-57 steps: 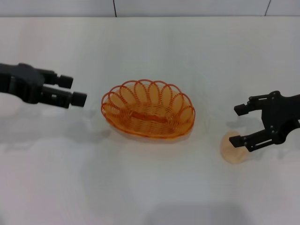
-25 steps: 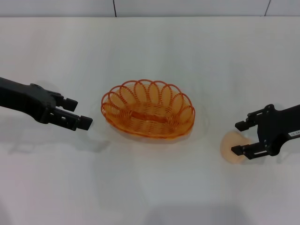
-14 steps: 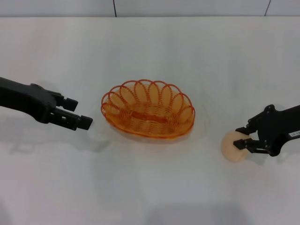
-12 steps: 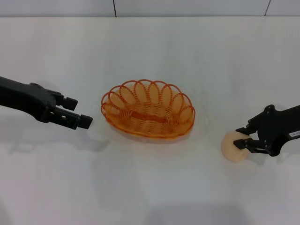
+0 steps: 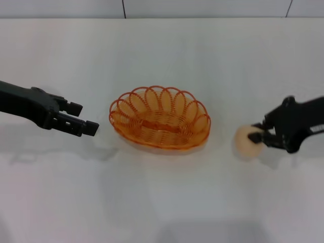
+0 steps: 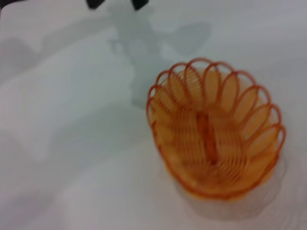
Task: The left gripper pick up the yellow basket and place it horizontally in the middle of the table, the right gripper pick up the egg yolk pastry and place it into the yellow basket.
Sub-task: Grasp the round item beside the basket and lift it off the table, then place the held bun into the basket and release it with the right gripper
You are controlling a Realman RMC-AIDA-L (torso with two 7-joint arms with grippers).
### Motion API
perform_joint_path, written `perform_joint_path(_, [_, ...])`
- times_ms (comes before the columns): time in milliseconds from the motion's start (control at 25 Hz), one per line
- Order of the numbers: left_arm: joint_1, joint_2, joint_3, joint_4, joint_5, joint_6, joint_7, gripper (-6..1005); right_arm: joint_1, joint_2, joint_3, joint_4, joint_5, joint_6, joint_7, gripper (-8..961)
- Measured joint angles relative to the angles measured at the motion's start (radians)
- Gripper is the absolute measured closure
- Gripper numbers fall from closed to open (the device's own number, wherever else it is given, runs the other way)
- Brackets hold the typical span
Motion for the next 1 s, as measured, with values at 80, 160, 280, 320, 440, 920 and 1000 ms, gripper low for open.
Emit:
perform_joint_path(80, [0.0,0.002,-0.004,0.0,0.0,-0.003,0.003,126,0.004,0.001,-0.003,-0.037,0.004,-0.004,0.024,807])
perform_joint_path(160, [0.0,0.003,-0.008,0.0,0.0,-0.004,0.006,126,0.01,0.002,-0.014,-0.067,0.016,-0.006,0.042,815])
perform_joint_path(280, [0.0,0.004,-0.008,0.0,-0.001,-0.005,0.008,126,0.04,0.003,-0.043,-0.082,0.048,0.004,0.053,828])
perform_joint_path(320, [0.0,0.004,-0.008,0.0,-0.001,-0.005,0.008,126,0.048,0.004,-0.053,-0.082,0.054,0.011,0.054,833])
perform_joint_path(440, [0.0,0.004,-0.008,0.0,-0.001,-0.005,0.009,127,0.088,0.006,-0.117,-0.073,0.068,0.067,0.059,847])
perform_joint_path(920, [0.0,0.0,-0.008,0.0,-0.001,-0.005,0.01,126,0.157,0.011,-0.272,0.0,0.081,0.318,0.082,909])
perform_joint_path(1000, [0.0,0.0,-0.008,0.0,-0.001,-0.006,0.01,126,0.166,0.011,-0.289,0.021,0.09,0.345,0.083,910])
